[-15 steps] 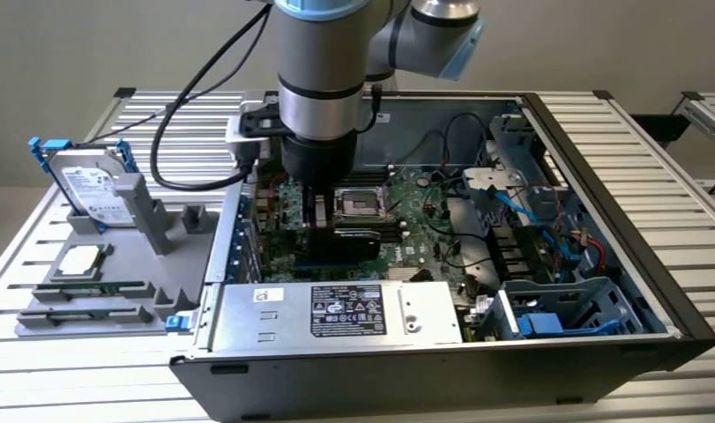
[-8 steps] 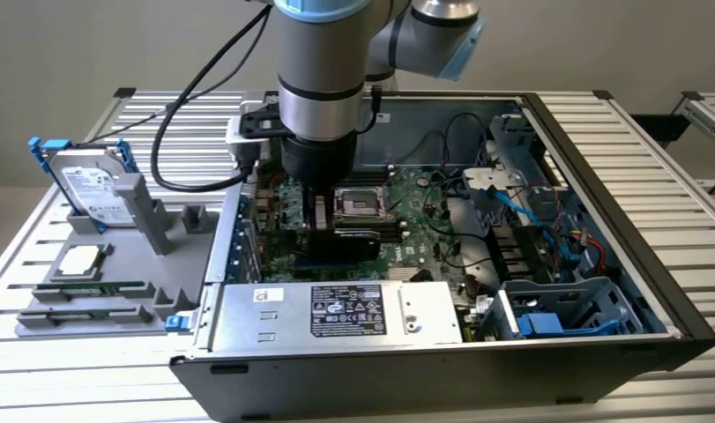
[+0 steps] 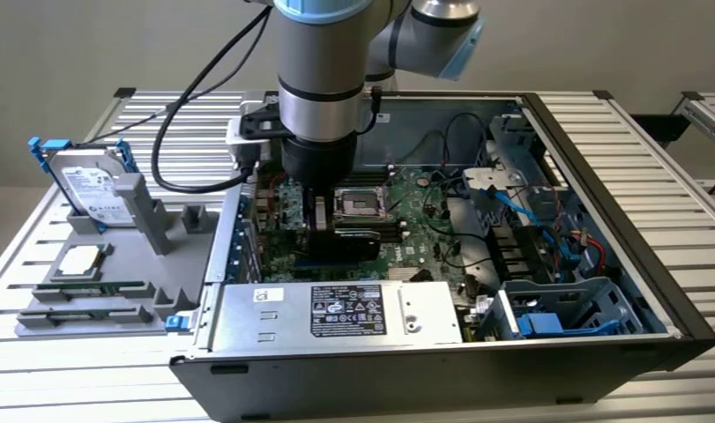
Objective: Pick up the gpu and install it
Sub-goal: 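Insert the gpu into the slot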
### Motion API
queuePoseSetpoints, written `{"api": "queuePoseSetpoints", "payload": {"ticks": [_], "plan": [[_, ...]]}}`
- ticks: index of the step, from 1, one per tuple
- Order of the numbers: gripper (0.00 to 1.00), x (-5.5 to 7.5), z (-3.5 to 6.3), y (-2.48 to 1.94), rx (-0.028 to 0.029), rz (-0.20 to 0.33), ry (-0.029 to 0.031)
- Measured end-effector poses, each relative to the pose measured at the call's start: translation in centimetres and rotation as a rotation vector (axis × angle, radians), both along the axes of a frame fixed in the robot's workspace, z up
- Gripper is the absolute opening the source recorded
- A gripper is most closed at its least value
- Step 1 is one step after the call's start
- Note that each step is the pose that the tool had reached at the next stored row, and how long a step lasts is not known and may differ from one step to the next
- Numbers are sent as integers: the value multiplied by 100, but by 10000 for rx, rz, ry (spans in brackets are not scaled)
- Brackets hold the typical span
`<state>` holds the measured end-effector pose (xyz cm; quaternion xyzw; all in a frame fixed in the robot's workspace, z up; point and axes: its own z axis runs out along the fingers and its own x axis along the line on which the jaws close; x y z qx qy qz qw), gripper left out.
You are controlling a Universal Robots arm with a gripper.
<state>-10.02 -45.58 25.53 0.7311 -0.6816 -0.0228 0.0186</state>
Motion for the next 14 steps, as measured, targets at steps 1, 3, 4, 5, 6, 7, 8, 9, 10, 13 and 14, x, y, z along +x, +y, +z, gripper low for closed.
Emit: {"api": "queuePoseSetpoints", "payload": {"ticks": [1,3,4,5,6,7,8,9,10,13,14], "plan": [[35,0,-1,0,-2,2,0],[35,0,-2,-1,-4,7,2],[28,0,-4,-1,-3,9,2],[28,0,-5,0,0,11,1],[28,0,-6,0,2,13,1],[28,0,-7,0,2,14,0],[28,0,-7,0,3,16,0],[28,0,-8,0,4,18,0],[28,-1,-9,0,5,18,0],[28,-4,-15,0,7,20,0],[28,-5,-17,0,6,21,0]]}}
